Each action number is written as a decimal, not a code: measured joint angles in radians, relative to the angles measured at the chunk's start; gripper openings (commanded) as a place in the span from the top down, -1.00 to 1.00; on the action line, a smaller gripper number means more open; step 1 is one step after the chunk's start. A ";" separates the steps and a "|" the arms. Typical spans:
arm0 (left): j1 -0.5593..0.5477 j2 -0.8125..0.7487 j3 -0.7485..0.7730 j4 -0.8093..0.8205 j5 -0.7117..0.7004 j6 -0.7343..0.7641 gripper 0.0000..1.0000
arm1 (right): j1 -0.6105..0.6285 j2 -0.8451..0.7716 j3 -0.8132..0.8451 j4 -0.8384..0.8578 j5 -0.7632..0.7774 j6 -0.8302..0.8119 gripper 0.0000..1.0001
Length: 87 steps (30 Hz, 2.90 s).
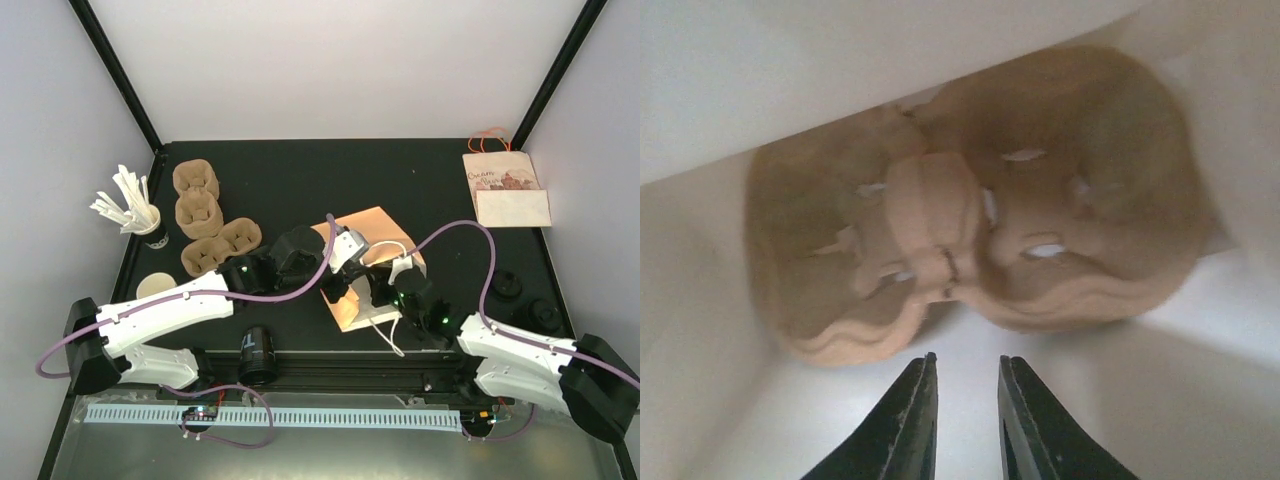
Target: Pack the takeout coffee
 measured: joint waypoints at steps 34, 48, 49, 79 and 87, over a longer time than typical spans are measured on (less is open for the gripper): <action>-0.011 0.051 0.108 -0.098 -0.043 0.242 0.97 | 0.022 0.148 0.188 -0.253 0.017 -0.263 0.18; -0.023 -0.114 -0.063 -0.088 0.003 0.389 0.95 | 0.183 0.107 0.153 -0.211 0.164 -0.420 -0.11; -0.023 -0.116 -0.063 -0.090 0.005 0.400 0.95 | 0.184 0.113 0.153 -0.198 0.163 -0.423 -0.11; -0.007 -0.217 -0.119 -0.097 -0.008 0.383 0.81 | 0.149 0.410 0.259 -0.013 0.049 -0.349 0.44; -0.025 -0.217 -0.119 0.002 -0.078 0.252 0.54 | 0.143 0.394 0.250 -0.091 0.016 -0.301 0.96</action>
